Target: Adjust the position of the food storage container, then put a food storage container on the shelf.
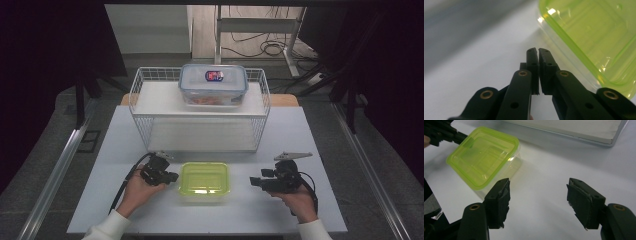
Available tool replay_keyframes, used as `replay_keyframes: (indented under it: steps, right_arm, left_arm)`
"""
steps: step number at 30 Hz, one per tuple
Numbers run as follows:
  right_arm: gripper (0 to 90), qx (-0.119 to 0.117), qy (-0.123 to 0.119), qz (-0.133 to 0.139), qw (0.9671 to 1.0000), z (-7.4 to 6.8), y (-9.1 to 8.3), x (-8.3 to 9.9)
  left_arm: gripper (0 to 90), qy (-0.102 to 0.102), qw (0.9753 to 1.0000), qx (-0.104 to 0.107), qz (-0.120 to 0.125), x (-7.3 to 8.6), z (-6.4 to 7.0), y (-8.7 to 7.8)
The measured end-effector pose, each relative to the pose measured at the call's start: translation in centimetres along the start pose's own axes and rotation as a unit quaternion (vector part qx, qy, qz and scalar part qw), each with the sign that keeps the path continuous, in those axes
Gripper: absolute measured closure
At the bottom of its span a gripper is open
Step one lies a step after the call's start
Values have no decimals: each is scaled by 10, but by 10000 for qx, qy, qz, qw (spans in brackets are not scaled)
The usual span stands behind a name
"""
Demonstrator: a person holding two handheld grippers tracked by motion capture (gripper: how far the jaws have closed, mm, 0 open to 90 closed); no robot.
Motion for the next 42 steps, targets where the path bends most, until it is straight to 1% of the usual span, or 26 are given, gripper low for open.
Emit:
replay_keyframes:
  steps: [2, 3, 4, 5, 6, 7, 8, 9, 10, 12, 15, 18, 21, 26, 28, 29, 31, 33, 35, 37, 39, 41, 42]
  right_arm:
    - [341, 13, -30, -1, 10000, 0, 1, 0]
    - [328, 48, -83, 26, 10000, -1, 2, 0]
    - [328, 48, -83, 26, 10000, -1, 2, 0]
    - [315, 36, -115, 63, 9999, -3, 4, -1]
    - [315, 36, -115, 63, 9999, -3, 4, -1]
    - [309, 25, -128, 65, 9999, -4, 4, 0]
    - [299, 20, -132, 69, 9999, -5, 5, 0]
    - [291, 6, -127, 62, 9999, -5, 6, 0]
    - [280, -6, -126, 72, 9999, -6, 7, 0]
    - [269, -38, -131, 98, 9999, -7, 8, 0]
    - [265, -163, -123, 192, 9996, -10, 8, -1]
    - [263, -277, -60, 369, 9989, -14, 7, -4]
    - [245, -280, 7, 453, 9986, -17, 8, -5]
    - [243, -331, 1, 441, 9985, -19, 11, -4]
    - [251, -360, -36, 422, 9985, -21, 13, -3]
    - [253, -373, -52, 420, 9984, -22, 14, -3]
    - [253, -340, -134, 427, 9984, -24, 16, -2]
    - [254, -341, -143, 411, 9985, -25, 17, -1]
    - [254, -375, -115, 393, 9985, -27, 18, -1]
    - [254, -398, -49, 378, 9985, -29, 20, -1]
    - [256, -440, 20, 373, 9983, -31, 23, -2]
    - [258, -450, 12, 361, 9983, -33, 24, -2]
    - [260, -447, -7, 349, 9984, -34, 26, -1]
  left_arm:
    - [841, -69, 9999, 14, 130, -1, -1, -7]
    - [769, -68, 9998, -22, 165, 0, -1, -11]
    - [769, -62, 9997, -55, 244, -1, -2, -15]
    - [665, -97, 9994, -70, 311, -1, -2, -20]
    - [665, -156, 9992, -61, 362, -1, -2, -23]
    - [603, -242, 9987, -59, 447, -3, -3, -28]
    - [514, -314, 9980, -133, 538, -5, -4, -32]
    - [475, -347, 9971, -218, 639, -7, -6, -36]
    - [441, -398, 9963, -247, 715, -8, -7, -39]
    - [358, -472, 9958, -148, 776, -9, -7, -42]
    - [295, -581, 9952, 61, 788, -9, -5, -45]
    - [258, -610, 9950, 125, 782, -9, -3, -44]
    - [230, -631, 9948, 152, 785, -9, -2, -44]
    - [214, -686, 9941, 207, 813, -10, 0, -43]
    - [213, -741, 9935, 306, 810, -10, 2, -42]
    - [212, -778, 9930, 388, 803, -10, 3, -40]
    - [211, -826, 9925, 433, 789, -10, 5, -37]
    - [213, -878, 9917, 507, 796, -10, 6, -35]
    - [218, -924, 9908, 580, 796, -10, 8, -33]
    - [219, -933, 9907, 602, 781, -11, 9, -31]
    - [224, -992, 9898, 670, 778, -11, 10, -29]
    - [228, -1059, 9887, 749, 756, -12, 11, -27]
    - [235, -1130, 9873, 824, 748, -12, 11, -25]
Point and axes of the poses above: each handheld gripper's, and its own axes: y roughly forward along the jaws, x roughly out of its underside, z roughly to its right, the point moved 9 cm from there along y, roughly forward along the jaws, and after that the axes turned 9 degrees about z, right-handed, at the moved point
